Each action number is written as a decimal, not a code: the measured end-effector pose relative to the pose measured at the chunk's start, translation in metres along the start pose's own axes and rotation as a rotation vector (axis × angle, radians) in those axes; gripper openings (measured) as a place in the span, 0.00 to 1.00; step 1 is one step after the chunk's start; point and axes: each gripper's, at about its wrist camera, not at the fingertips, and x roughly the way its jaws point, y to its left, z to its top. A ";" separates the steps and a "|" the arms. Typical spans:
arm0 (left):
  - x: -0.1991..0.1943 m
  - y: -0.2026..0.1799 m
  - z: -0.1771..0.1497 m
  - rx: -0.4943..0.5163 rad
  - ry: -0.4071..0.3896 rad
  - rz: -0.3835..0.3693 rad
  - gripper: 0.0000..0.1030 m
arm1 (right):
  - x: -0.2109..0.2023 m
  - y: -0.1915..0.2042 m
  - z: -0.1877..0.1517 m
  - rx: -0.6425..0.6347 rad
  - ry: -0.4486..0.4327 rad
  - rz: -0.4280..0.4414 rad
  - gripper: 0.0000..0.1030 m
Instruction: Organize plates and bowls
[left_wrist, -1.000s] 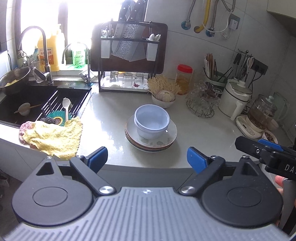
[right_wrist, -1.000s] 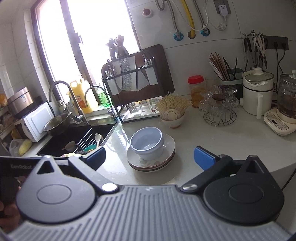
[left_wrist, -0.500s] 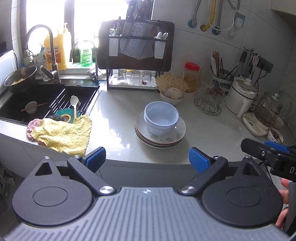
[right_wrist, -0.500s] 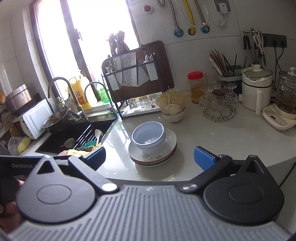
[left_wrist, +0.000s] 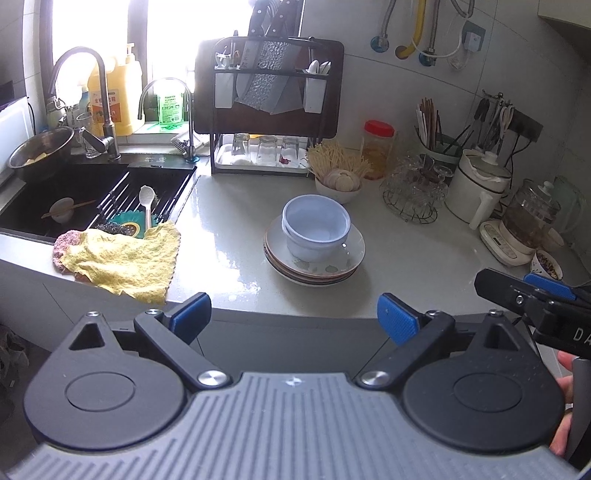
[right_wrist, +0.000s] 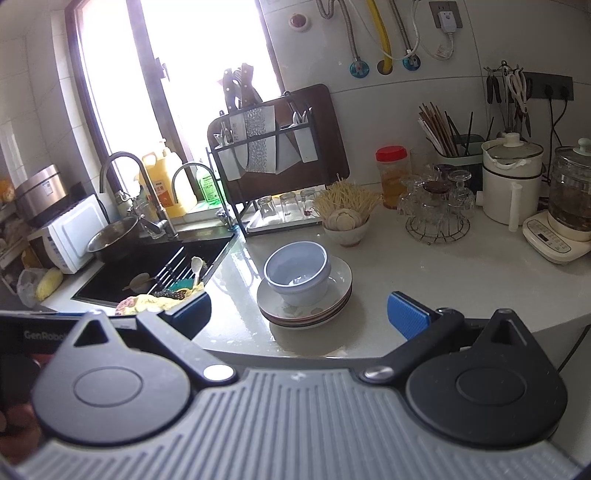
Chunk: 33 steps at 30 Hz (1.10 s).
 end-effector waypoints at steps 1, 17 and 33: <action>0.000 0.001 -0.001 -0.002 0.002 0.001 0.96 | 0.000 0.000 -0.001 0.002 0.001 0.003 1.00; -0.004 0.000 0.001 0.007 0.000 -0.001 0.96 | -0.001 0.002 -0.002 0.000 0.005 0.018 1.00; -0.002 -0.002 0.000 0.000 0.009 0.017 0.96 | 0.000 0.002 -0.002 -0.006 0.007 0.026 1.00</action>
